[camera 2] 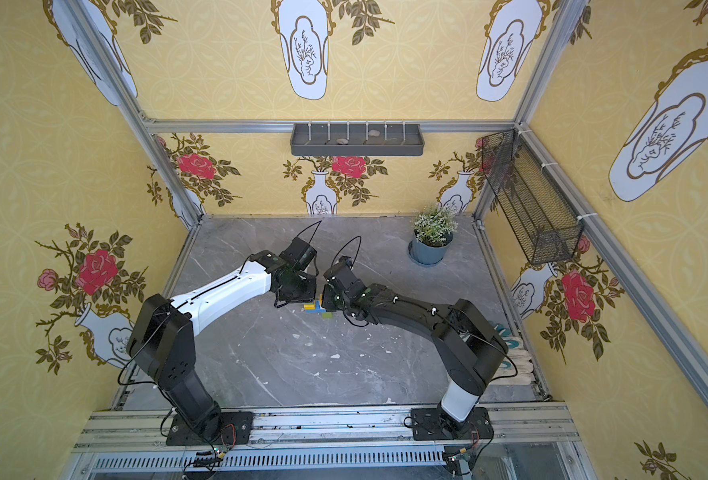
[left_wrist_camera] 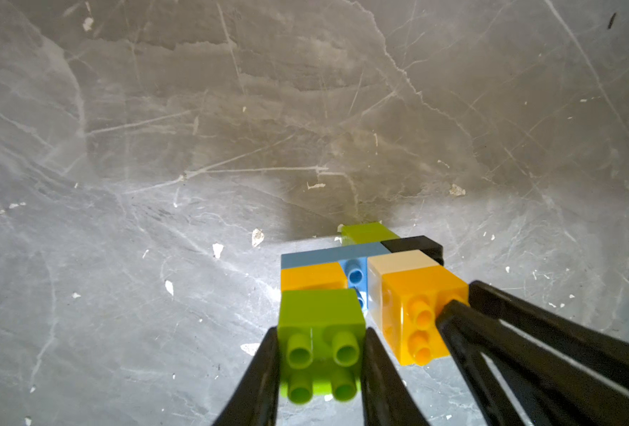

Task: Assemble the number 4 with lego
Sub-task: Assemble the lego brick with the lego brick.

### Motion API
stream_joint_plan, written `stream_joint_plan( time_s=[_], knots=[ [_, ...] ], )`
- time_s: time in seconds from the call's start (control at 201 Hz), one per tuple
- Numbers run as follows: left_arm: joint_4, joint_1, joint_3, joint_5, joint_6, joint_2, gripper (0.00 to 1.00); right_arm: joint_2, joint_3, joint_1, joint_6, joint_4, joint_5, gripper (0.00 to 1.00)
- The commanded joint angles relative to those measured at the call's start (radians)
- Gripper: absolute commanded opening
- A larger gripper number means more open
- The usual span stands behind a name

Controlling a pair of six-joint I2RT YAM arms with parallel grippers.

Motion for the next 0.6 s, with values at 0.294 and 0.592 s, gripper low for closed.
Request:
stream_joint_plan(
  time_s=[0.294, 0.592],
  knots=[
    [-0.015, -0.001, -0.009, 0.023, 0.013, 0.008, 0.28, 0.041, -0.045, 0.003, -0.005, -0.442, -0.041, 0.13],
    [-0.033, -0.002, 0.003, -0.003, 0.009, 0.032, 0.28, 0.035, -0.044, 0.002, -0.009, -0.445, -0.040, 0.13]
  ],
)
